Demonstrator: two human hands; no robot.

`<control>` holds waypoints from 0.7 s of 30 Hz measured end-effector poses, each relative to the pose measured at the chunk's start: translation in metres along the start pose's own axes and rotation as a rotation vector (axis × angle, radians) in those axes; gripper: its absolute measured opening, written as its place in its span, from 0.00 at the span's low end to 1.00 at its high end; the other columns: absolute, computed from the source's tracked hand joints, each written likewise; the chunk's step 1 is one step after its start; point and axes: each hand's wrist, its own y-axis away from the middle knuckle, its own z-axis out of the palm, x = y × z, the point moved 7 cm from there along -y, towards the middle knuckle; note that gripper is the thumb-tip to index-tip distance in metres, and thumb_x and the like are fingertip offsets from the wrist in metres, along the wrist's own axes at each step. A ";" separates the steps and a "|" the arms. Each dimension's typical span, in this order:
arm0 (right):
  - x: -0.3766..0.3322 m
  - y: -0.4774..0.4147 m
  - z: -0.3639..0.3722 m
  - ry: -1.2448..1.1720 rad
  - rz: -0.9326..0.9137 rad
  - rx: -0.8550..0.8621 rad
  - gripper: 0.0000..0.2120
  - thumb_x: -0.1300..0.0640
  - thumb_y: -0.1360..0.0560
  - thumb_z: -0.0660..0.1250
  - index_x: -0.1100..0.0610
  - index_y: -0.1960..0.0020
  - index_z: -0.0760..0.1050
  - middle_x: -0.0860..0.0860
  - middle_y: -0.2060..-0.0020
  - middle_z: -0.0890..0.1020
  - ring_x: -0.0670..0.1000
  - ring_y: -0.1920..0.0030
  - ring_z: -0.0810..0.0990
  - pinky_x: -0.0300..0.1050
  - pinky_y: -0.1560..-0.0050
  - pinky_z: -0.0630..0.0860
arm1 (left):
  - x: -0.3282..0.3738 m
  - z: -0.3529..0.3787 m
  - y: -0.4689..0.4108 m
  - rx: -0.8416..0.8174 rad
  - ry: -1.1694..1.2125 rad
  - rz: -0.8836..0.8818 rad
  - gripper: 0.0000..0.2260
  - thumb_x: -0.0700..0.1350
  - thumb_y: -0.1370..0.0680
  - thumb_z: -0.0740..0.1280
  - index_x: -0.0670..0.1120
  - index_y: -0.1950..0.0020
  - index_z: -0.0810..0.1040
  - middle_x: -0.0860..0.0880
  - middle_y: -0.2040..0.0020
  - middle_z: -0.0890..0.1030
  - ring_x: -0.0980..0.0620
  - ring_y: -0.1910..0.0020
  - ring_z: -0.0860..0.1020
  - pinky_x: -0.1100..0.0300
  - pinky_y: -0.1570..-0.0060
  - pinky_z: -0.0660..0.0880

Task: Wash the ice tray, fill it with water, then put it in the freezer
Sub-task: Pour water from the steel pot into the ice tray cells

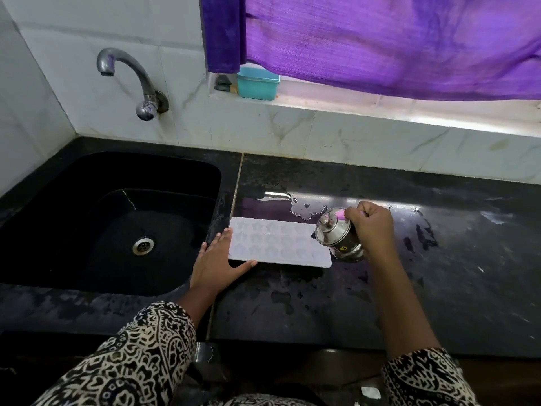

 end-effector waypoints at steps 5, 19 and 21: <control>-0.006 -0.003 -0.002 0.054 -0.050 0.000 0.19 0.62 0.32 0.69 0.54 0.73 0.62 0.48 0.78 0.65 0.47 0.74 0.61 0.40 0.71 0.60 | 0.001 -0.001 0.001 0.000 -0.002 0.002 0.51 0.77 0.35 0.53 0.48 0.21 0.50 0.51 0.21 0.57 0.53 0.23 0.54 0.52 0.25 0.48; -0.016 -0.006 -0.002 0.135 -0.126 -0.034 0.19 0.62 0.31 0.69 0.53 0.73 0.61 0.48 0.77 0.66 0.47 0.72 0.63 0.41 0.68 0.61 | 0.000 0.001 0.000 -0.005 -0.014 -0.002 0.49 0.76 0.34 0.54 0.48 0.21 0.50 0.51 0.21 0.56 0.54 0.23 0.54 0.52 0.25 0.48; -0.015 -0.007 -0.002 0.130 -0.120 -0.036 0.19 0.62 0.31 0.69 0.53 0.74 0.61 0.48 0.77 0.66 0.47 0.72 0.63 0.41 0.68 0.62 | 0.000 0.001 0.001 0.001 -0.018 -0.003 0.48 0.75 0.32 0.57 0.48 0.21 0.50 0.51 0.22 0.57 0.54 0.23 0.54 0.51 0.25 0.49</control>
